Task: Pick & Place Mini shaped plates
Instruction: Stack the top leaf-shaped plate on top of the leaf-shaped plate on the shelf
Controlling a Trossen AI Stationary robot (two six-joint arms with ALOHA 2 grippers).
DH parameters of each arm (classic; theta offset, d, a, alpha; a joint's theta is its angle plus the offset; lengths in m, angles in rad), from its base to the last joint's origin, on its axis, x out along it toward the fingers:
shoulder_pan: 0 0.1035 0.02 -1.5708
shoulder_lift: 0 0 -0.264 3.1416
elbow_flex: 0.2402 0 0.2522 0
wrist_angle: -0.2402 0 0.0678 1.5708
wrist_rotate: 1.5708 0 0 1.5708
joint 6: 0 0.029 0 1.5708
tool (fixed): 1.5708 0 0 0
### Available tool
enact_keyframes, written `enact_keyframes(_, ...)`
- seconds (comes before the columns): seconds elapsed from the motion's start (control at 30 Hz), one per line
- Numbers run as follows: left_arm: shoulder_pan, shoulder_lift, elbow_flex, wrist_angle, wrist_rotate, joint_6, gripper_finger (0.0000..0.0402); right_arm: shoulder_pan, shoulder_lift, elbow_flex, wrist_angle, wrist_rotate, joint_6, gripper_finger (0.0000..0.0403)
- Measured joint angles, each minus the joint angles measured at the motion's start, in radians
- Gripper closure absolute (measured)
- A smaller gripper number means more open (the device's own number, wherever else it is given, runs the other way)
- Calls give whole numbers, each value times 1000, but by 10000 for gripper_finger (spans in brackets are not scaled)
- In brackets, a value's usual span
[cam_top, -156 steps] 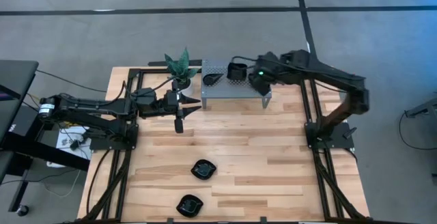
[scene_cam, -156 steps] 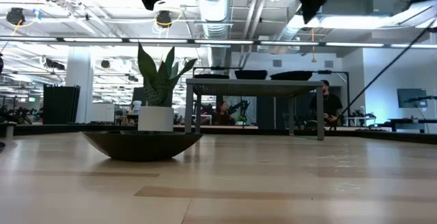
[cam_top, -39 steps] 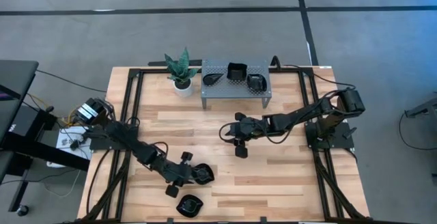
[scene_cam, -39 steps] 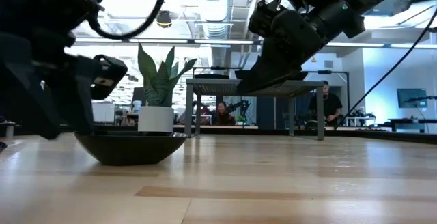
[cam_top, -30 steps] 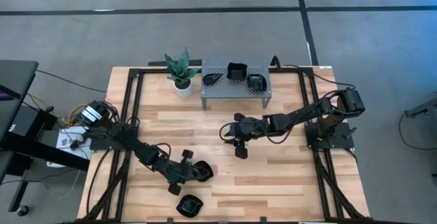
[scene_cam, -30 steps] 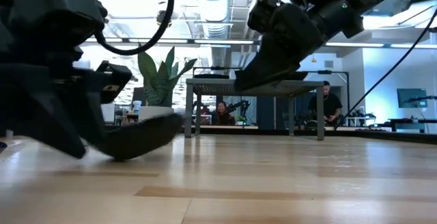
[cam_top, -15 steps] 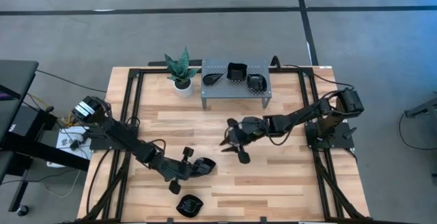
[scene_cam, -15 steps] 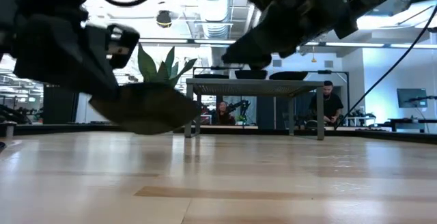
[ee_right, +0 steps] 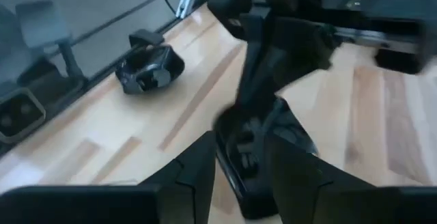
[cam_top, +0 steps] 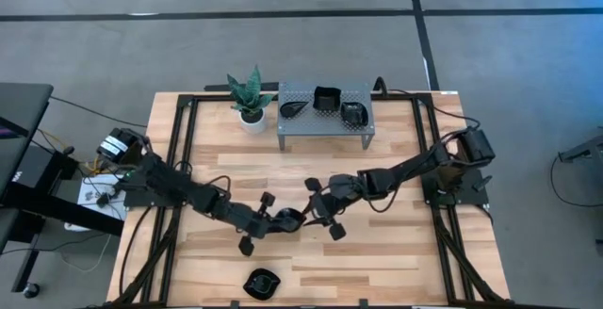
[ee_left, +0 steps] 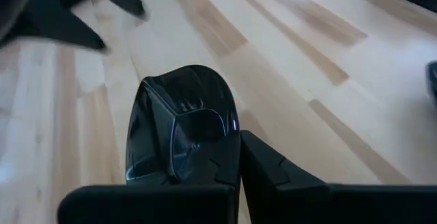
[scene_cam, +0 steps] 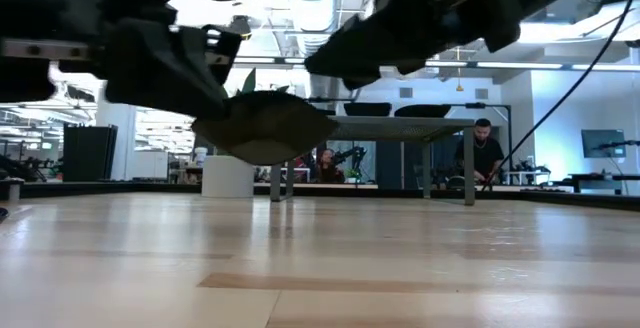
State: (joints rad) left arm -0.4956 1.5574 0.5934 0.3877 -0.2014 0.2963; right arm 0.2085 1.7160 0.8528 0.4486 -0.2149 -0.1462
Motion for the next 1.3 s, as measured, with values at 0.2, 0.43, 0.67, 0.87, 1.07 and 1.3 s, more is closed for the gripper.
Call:
enact_keyframes(0.2, 63, -7, 1, 49, 12, 21, 394, -20, 58, 34, -33, -53, 65, 284)
enact_keyframes(0.43, 90, -13, 0, 55, 93, 70, 394, -42, 85, 40, -40, -57, 68, 285)
enact_keyframes(0.67, 91, -13, 0, 56, 101, 70, 394, -39, 85, 40, -42, -74, 69, 316)
enact_keyframes(0.87, 106, -13, 0, 53, 76, 60, 391, -39, 85, 40, -56, -77, 66, 376)
enact_keyframes(1.07, 131, -13, -2, 47, 60, -7, 383, -42, 85, 40, -64, -76, 58, 394)
enact_keyframes(1.3, 134, -13, -1, 62, 29, -16, 340, -50, 85, 40, -78, -8, 92, 400)
